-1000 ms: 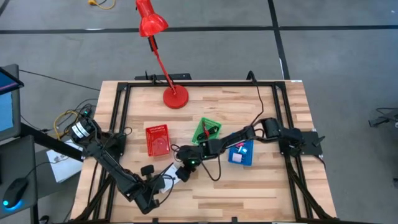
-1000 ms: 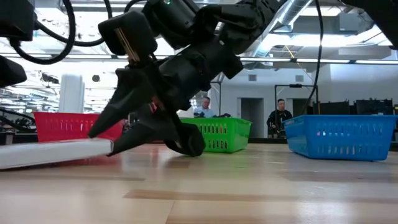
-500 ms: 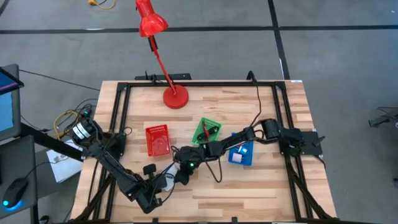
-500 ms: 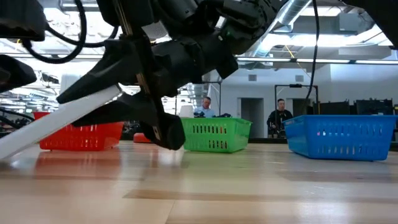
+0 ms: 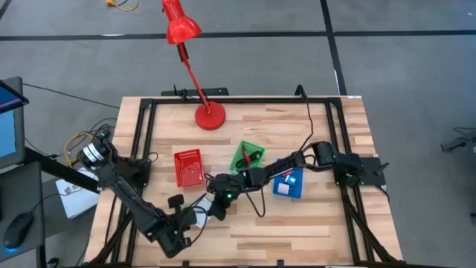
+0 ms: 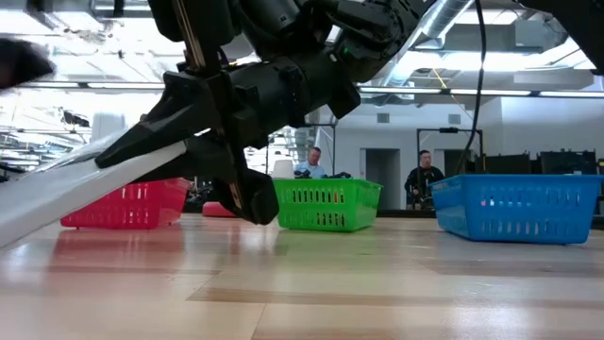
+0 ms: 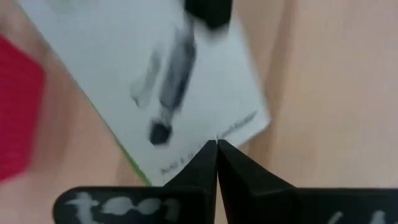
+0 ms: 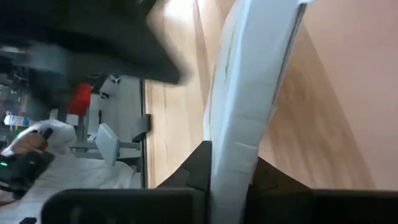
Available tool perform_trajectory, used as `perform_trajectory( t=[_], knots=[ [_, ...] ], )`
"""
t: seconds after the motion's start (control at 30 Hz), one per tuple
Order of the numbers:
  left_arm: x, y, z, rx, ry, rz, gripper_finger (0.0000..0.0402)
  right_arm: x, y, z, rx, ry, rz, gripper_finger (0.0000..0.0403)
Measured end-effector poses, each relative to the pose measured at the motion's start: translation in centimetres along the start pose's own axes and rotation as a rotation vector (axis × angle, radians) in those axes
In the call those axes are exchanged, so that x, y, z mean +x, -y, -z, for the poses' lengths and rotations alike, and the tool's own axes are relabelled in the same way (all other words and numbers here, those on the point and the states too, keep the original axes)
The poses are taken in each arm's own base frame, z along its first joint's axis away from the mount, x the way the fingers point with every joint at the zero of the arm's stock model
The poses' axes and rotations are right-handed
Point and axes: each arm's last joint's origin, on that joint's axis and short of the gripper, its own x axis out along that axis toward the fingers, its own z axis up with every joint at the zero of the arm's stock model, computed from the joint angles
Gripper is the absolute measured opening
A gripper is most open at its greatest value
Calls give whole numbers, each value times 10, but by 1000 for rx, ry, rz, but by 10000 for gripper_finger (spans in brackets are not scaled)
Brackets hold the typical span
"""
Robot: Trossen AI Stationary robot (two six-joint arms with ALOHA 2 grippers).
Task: Pick and place items into bin
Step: Put the white card reader box into the orange bin
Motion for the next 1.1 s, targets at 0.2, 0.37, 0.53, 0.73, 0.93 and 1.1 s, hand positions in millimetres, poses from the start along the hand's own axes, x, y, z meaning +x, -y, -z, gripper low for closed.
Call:
perform_trajectory(
  t=[0.2, 0.37, 0.53, 0.73, 0.93, 1.1],
  knots=[
    [-66, -10, -17, -29, 191, -29, 0, -1, -10, -8, -16, 73, -79, 31],
    [-109, -37, -26, -14, 393, -93, 0, -15, -28, -41, -97, 228, -61, 28],
    [-131, -63, -30, -20, 479, -137, 0, -35, -37, -78, -173, 254, 93, 35],
    [-137, -72, -30, 4, 475, -149, 0, -78, -56, -107, -305, 59, 344, 24],
    [-137, -72, -29, 11, 451, -141, 0, -120, -59, -132, -461, -17, 395, 27],
    [-137, -72, -29, 44, 450, -148, 0, -128, -33, -141, -484, -102, 322, 24]
  ],
)
